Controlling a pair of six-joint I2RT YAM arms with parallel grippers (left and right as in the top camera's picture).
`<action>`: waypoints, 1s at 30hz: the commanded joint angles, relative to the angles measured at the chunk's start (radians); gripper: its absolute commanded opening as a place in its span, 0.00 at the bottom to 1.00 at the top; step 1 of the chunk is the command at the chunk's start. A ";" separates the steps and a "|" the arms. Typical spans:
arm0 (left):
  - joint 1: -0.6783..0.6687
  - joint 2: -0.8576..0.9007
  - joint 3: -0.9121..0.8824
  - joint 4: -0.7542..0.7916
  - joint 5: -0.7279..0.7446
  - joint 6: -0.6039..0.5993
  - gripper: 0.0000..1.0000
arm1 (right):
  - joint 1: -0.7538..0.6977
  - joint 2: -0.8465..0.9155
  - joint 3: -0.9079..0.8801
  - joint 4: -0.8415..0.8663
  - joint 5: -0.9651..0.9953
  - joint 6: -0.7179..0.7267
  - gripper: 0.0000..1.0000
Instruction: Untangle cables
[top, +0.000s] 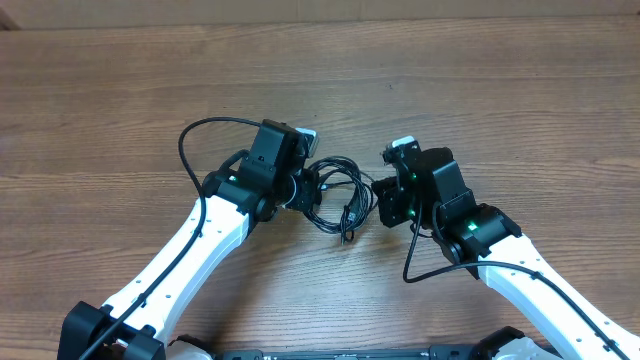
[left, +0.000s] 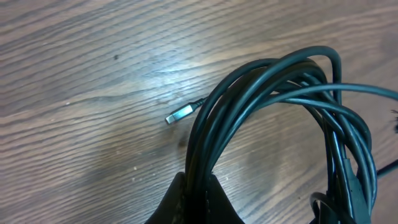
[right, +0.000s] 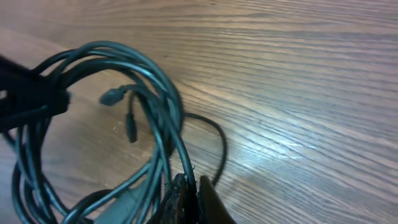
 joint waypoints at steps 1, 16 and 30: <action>-0.001 -0.014 0.010 -0.006 -0.065 -0.067 0.04 | 0.001 0.002 0.031 0.006 0.090 0.094 0.04; -0.001 -0.014 0.010 -0.025 -0.110 -0.105 0.04 | 0.001 0.002 0.031 -0.005 0.167 0.243 0.59; -0.001 -0.014 0.010 -0.022 -0.097 -0.093 0.04 | 0.001 0.002 0.031 -0.020 0.166 0.238 0.85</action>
